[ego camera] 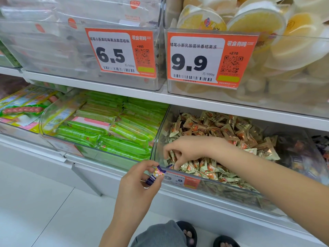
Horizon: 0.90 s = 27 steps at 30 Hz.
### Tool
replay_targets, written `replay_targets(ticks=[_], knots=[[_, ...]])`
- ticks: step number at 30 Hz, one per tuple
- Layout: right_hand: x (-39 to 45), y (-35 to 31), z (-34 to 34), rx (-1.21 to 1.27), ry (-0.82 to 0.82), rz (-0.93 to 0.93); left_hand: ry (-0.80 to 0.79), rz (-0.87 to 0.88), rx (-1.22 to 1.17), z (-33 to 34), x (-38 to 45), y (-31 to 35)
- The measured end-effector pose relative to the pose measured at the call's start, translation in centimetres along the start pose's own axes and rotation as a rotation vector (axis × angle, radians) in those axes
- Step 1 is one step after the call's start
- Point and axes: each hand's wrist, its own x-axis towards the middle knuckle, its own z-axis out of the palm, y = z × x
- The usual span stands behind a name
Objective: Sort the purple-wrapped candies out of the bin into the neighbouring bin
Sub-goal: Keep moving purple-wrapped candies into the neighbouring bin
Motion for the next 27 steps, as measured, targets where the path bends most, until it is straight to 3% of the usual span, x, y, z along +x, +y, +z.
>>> replay_targets(ticks=[8,12,17,25,27], knots=[[2.4,-1.8,-0.3,-0.346,-0.193,-0.015,-0.011,-0.017,-0.042,-0.1,0.1,-0.3],[2.1,-1.6,0.1,-0.219,-0.246,0.023,-0.015,-0.019,-0.056,-0.1,0.1,-0.3],[2.3,-2.3,0.2,-0.136,-0.436,0.08,-0.018,-0.026,-0.081,0.0,0.1,-0.2],[1.3,-0.9,-1.1,0.144,-0.425,0.092,-0.035,-0.015,-0.103,-0.8,0.8,0.4],[1.4,-1.1,-1.3,0.112,-0.47,0.122,-0.039,-0.015,-0.115,-0.9,1.0,0.6]])
